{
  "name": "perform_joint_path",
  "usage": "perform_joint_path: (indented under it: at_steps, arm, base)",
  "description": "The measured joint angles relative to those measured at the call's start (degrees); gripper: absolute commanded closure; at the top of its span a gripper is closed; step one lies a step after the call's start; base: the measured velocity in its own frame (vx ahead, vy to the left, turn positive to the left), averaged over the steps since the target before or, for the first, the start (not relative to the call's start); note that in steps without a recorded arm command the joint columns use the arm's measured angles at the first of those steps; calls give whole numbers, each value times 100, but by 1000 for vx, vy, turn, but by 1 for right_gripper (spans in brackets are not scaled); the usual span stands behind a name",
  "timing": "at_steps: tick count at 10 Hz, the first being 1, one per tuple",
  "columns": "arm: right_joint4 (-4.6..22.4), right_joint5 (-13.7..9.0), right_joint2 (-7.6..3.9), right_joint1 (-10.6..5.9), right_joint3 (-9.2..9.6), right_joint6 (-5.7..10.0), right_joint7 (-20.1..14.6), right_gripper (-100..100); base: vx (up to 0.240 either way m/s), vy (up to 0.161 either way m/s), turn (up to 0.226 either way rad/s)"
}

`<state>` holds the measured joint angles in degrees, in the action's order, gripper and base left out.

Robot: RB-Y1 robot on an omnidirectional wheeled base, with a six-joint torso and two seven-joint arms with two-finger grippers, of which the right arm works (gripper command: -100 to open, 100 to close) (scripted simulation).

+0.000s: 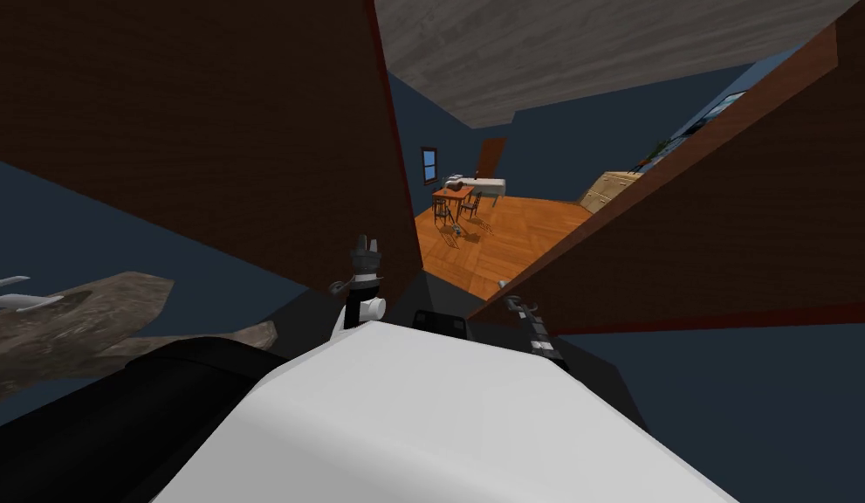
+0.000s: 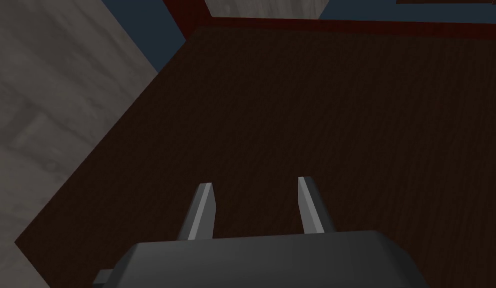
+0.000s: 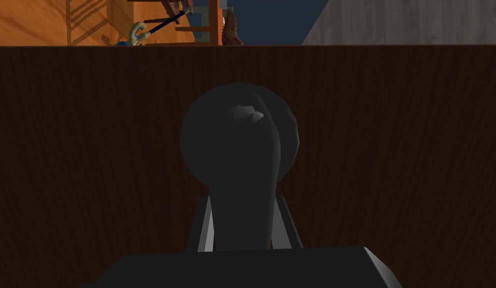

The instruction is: Pull the door open

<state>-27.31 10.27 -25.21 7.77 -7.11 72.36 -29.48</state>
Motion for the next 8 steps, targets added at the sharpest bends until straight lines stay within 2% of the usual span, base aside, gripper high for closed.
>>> perform_joint_path:
  at_steps: [2,5,6,8]
  arm:
    - [-12,6,-17,36,-13,-7,-10,100]
    - [36,36,-30,27,-21,105,-25,100]
    - [-24,46,-36,80,-28,99,-37,100]
    - [161,75,-55,47,-29,222,-43,100]
  base:
    - [-153,-52,188]
    - [-207,-70,166]
    - [-189,-42,94]
    - [-210,-86,188]
